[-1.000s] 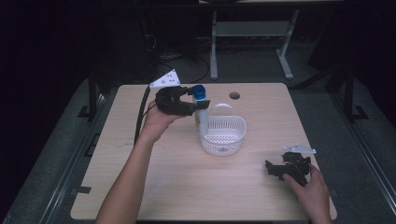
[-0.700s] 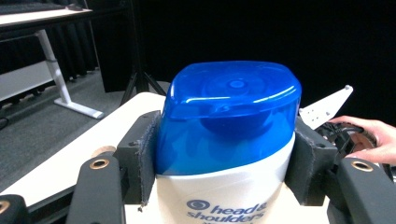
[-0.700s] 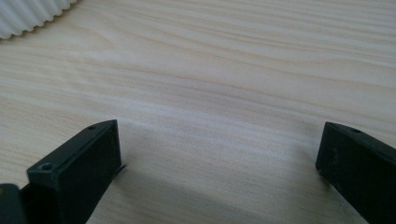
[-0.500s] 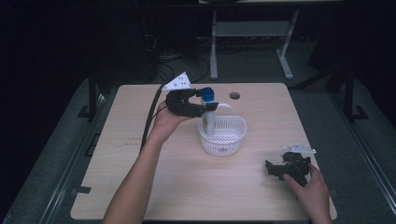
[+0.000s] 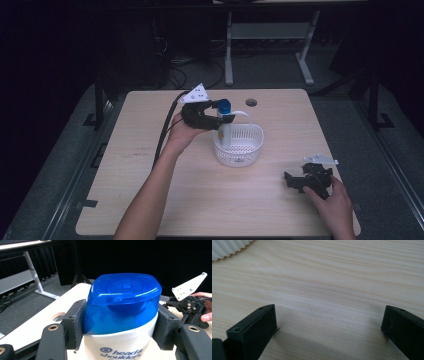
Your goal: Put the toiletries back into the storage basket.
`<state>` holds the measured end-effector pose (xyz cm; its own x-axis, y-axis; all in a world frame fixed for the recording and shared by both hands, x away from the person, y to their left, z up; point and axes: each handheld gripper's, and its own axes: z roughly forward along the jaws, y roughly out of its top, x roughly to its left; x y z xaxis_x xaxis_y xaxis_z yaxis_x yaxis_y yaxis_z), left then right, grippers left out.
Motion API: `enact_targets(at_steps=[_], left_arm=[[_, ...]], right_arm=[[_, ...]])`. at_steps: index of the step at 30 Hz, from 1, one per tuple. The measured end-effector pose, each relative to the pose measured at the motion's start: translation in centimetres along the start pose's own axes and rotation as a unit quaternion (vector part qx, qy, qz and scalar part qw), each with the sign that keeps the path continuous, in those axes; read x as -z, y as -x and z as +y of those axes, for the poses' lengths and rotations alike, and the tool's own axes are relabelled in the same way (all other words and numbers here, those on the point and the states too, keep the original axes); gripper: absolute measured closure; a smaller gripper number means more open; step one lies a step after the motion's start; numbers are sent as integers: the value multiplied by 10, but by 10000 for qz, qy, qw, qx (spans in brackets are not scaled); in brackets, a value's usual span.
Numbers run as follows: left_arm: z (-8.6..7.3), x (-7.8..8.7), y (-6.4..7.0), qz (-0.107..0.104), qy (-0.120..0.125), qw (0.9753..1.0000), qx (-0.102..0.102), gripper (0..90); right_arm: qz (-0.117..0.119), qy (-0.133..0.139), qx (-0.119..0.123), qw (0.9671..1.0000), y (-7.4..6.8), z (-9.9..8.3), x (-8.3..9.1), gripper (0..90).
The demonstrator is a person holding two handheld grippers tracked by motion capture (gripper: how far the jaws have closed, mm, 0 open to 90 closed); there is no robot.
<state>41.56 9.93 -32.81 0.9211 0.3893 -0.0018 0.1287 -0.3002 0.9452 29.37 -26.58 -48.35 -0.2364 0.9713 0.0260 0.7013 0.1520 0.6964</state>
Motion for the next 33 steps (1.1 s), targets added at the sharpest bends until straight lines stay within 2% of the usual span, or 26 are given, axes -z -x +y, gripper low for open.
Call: enact_targets(at_steps=[14, 24, 33], left_arm=[[-20, -7, -1, 24, -100, 9999, 51, 365], [-37, -14, -1, 49, -261, 9996, 128, 365], [-48, -19, 2, 73, -404, 9991, 103, 365]], right_arm=[[2, 2, 5, 10000, 0, 0, 0, 0], [2, 1, 5, 10000, 0, 0, 0, 0], [3, 1, 3, 10000, 0, 0, 0, 0]])
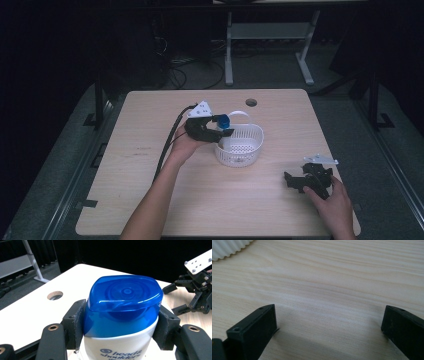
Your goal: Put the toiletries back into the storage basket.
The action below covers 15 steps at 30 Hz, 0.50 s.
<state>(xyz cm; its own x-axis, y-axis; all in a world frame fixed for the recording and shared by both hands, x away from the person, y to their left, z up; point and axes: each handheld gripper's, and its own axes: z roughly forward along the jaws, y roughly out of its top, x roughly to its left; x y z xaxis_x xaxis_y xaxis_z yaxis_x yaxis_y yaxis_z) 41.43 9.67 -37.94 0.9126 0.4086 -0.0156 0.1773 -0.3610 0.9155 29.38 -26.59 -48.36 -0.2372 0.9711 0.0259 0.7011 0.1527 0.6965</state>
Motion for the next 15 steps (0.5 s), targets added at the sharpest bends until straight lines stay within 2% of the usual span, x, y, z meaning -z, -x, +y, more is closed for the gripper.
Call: enact_targets(at_steps=[15], left_arm=[[-9, -3, 2, -81, -70, 9999, 19, 365]], right_arm=[[-1, 0, 2, 10000, 0, 0, 0, 0]])
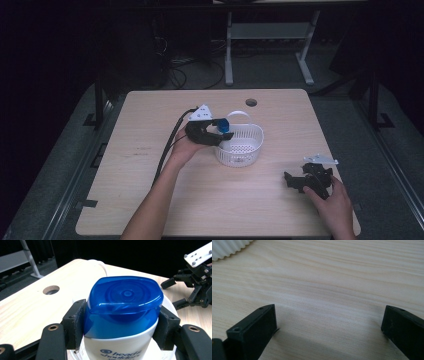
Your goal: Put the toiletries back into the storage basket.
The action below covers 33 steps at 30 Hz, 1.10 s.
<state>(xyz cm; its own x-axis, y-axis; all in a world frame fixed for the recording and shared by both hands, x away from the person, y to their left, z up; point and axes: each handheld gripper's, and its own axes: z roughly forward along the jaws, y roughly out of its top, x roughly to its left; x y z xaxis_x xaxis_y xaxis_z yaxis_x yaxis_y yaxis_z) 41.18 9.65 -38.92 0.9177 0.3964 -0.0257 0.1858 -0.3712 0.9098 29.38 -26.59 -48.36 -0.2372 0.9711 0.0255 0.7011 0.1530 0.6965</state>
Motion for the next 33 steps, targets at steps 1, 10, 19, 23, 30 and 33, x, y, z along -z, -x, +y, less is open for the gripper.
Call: enact_targets(at_steps=[1, 10, 19, 23, 30, 33], left_arm=[[0, 0, 0, 0, 0, 10000, 0, 365], [0, 0, 5, -48, -14, 9999, -107, 361], [0, 0, 10, -163, 47, 9998, -76, 335], [0, 0, 11, -153, -10, 9999, -52, 270], [3, 6, 10, -64, 12, 10000, -5, 166], [4, 9, 9, -39, -35, 10000, 7, 138]], right_arm=[[0, 0, 0, 10000, 0, 0, 0, 0], [0, 0, 0, 10000, 0, 0, 0, 0], [1, 0, 0, 10000, 0, 0, 0, 0], [1, 0, 0, 10000, 0, 0, 0, 0], [1, 0, 0, 10000, 0, 0, 0, 0], [0, 0, -2, 10000, 0, 0, 0, 0]])
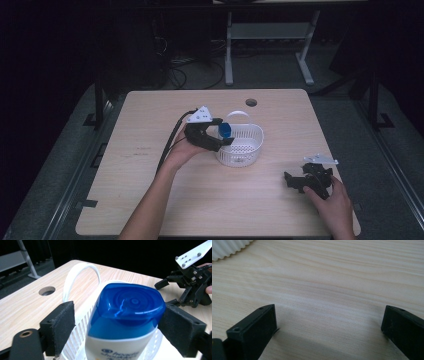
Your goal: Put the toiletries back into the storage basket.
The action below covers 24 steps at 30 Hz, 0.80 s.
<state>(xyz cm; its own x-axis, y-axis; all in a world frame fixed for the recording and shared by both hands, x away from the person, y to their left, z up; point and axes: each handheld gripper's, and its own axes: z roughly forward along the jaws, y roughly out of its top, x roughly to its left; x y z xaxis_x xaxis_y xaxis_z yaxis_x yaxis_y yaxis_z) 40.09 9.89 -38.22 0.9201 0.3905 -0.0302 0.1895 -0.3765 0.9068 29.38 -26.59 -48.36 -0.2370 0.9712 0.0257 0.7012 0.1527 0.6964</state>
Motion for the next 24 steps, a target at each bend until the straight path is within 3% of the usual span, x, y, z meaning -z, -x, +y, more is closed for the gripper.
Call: enact_targets(at_steps=[13, 24], left_arm=[[0, 26, 1, 57, -263, 9996, -61, 134], [-22, 66, 5, 359, -402, 9985, 28, 135]], right_arm=[[-5, -4, -7, 10000, 0, 0, 0, 0], [5, 6, 13, 10000, 0, 0, 0, 0]])
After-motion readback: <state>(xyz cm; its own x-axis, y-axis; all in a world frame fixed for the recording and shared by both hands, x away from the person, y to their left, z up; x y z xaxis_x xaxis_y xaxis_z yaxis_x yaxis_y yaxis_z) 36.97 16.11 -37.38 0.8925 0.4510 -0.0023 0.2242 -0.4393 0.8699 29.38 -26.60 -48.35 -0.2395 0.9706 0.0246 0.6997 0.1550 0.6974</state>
